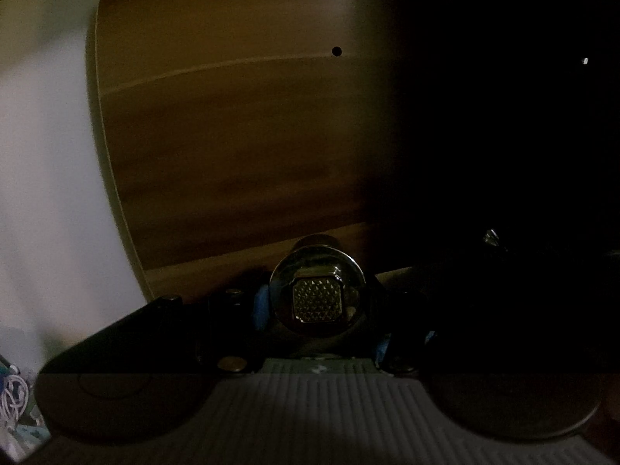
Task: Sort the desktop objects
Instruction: 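Lower the grater and silver knob with both tools into the orange box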
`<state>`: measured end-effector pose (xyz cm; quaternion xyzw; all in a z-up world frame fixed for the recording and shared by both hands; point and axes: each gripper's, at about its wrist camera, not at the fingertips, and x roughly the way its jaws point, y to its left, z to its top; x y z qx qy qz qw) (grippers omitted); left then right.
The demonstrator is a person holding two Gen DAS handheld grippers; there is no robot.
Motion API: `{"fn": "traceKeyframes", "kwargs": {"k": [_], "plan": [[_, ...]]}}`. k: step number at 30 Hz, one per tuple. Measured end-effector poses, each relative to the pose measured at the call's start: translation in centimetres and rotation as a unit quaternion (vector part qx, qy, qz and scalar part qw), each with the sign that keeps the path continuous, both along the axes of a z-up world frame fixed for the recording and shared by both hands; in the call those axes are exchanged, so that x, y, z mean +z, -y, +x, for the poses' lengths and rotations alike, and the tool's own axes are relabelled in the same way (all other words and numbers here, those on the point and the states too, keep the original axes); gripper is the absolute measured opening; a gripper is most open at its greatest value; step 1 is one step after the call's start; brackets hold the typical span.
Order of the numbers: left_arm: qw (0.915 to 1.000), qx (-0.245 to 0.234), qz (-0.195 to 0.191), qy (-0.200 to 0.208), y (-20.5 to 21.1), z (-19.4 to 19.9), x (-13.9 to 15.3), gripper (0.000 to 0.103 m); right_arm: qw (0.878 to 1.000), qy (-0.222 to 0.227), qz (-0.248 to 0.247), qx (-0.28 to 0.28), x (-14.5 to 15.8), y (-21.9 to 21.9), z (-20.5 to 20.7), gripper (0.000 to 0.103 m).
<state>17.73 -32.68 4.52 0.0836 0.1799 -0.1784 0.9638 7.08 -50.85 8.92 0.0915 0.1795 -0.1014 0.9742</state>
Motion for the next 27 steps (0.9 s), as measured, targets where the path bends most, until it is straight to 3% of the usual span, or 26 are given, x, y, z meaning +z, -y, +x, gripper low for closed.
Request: {"fn": "traceKeyframes", "kwargs": {"k": [18, 27], "plan": [[0.9982, 0.015, 0.014, -0.057, 0.0, 2.1, 0.8, 0.047, 0.999, -0.037, 0.004, 0.005, 1.7, 0.4, -0.2, 0.022], [0.9962, -0.008, 0.014, -0.086, -2.0, 3.2, 2.1, 0.047, 0.999, -0.045, 0.013, 0.01, 1.9, 0.9, 1.2, 0.022]]}}
